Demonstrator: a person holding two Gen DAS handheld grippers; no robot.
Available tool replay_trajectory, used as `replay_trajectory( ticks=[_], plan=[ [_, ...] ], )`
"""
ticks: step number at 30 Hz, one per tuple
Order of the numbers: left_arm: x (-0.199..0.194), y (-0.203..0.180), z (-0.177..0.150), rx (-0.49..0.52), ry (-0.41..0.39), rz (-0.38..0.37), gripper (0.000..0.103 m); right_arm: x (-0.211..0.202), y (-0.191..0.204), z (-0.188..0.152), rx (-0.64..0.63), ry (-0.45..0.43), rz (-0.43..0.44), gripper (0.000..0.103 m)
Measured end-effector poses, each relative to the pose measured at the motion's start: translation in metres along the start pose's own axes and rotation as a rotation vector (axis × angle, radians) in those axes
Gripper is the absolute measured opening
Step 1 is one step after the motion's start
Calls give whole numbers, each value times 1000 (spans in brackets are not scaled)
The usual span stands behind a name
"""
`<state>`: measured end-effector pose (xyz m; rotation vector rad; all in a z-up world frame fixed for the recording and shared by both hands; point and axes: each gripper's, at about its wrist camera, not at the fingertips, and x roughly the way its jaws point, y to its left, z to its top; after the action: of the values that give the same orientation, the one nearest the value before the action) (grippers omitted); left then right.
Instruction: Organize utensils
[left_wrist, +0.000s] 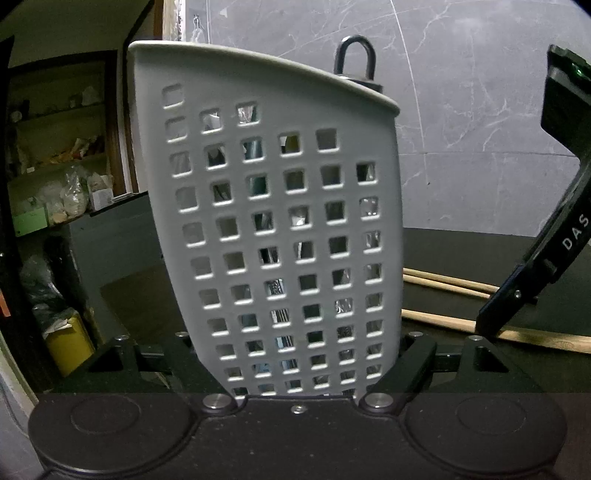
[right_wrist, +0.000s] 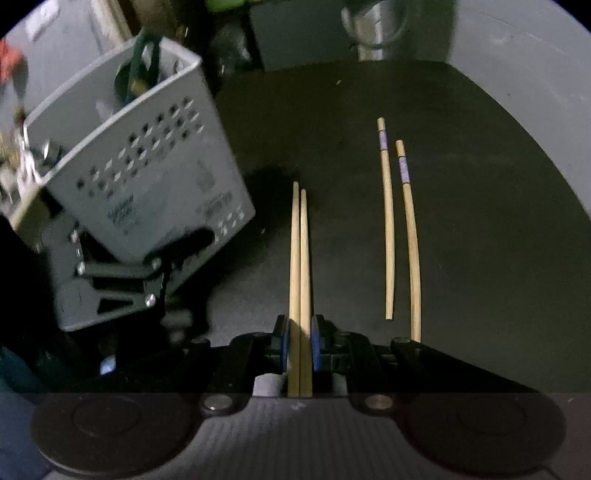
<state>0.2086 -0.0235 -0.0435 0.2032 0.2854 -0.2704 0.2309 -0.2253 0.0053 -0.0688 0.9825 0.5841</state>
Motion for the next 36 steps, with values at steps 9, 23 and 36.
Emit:
replay_trajectory(
  ticks=[9, 23, 36],
  plan=[
    [2, -6, 2, 6, 7, 13, 80, -4, -26, -10, 106, -60, 97, 0],
    [2, -7, 3, 3, 9, 12, 81, -12, 21, -21, -28, -33, 96, 66],
    [3, -3, 2, 1, 9, 9, 80, -3, 60, -29, -218, -13, -87, 56]
  ],
)
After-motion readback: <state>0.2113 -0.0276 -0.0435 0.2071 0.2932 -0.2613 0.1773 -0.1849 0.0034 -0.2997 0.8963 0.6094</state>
